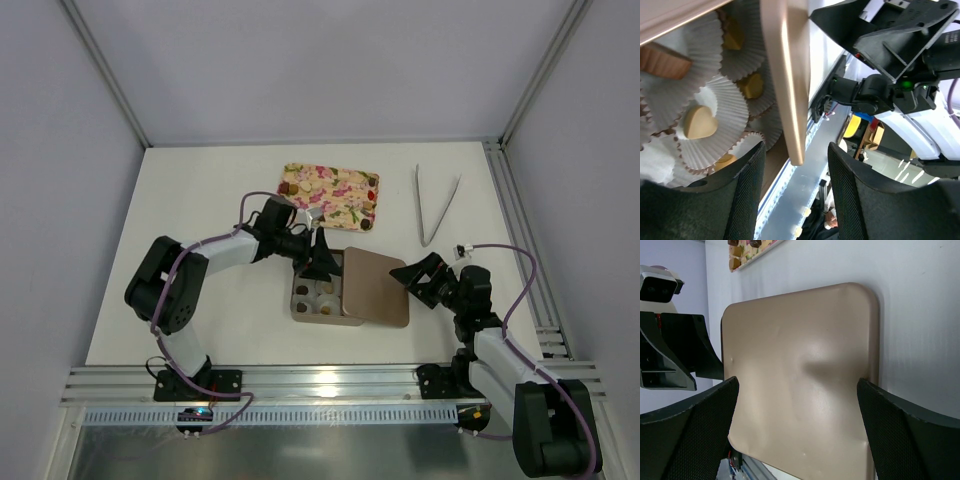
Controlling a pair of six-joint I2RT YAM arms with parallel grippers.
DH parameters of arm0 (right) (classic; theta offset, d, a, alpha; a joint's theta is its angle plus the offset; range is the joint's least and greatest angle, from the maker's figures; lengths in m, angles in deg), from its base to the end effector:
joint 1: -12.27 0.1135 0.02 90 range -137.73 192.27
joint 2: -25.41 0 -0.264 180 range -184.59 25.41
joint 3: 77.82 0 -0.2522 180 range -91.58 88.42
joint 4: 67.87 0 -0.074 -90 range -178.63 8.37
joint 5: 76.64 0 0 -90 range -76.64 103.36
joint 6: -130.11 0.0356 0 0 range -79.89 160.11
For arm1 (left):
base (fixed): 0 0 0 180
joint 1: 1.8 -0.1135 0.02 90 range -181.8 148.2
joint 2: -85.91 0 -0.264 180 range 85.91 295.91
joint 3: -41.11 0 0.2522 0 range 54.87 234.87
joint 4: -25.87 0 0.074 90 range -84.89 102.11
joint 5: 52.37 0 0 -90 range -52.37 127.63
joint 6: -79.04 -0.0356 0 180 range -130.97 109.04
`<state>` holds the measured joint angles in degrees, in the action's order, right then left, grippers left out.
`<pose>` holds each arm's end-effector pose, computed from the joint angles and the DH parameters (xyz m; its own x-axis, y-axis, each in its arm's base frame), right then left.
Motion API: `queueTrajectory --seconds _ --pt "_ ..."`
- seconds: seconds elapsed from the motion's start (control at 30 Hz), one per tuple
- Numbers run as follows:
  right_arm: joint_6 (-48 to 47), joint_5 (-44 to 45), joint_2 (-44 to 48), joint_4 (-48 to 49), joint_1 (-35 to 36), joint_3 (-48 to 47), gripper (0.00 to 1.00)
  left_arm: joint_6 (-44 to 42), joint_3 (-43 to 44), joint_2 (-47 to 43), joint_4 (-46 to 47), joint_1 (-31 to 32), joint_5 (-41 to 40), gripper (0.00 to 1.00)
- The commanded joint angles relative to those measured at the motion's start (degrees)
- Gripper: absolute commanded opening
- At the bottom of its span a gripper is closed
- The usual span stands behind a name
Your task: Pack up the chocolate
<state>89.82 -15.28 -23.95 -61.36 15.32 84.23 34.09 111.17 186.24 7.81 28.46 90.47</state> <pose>0.1576 0.0255 0.1381 -0.6386 0.6364 -0.4326 0.0098 0.5689 0.8224 0.2868 -0.2002 0.1748 -0.9951 0.0857 -0.0484 0.0817 0.4464 -0.8911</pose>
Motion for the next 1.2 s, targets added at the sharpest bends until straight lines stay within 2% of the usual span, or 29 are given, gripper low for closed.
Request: queueTrajectory --seconds 0.0,0.23,0.63,0.9,1.17 --pt "-0.94 0.69 0.23 1.17 0.29 -2.05 1.00 -3.04 2.24 -0.67 -3.35 0.15 -1.33 0.54" --pt "-0.50 0.17 -0.65 1.88 0.29 -2.23 1.00 -3.22 3.74 1.44 -3.35 2.17 -2.30 0.56" --pt "0.03 -0.18 -0.65 2.49 0.29 -2.41 1.00 -1.03 4.26 3.81 0.16 4.28 -3.18 0.52" --pt "0.73 -0.71 -1.44 3.89 0.38 -2.14 1.00 3.01 3.30 4.26 6.31 5.25 -3.18 0.45" --pt "1.97 -1.94 -2.40 6.18 0.29 -1.79 1.00 5.21 2.07 3.64 10.00 5.42 -3.01 0.33"
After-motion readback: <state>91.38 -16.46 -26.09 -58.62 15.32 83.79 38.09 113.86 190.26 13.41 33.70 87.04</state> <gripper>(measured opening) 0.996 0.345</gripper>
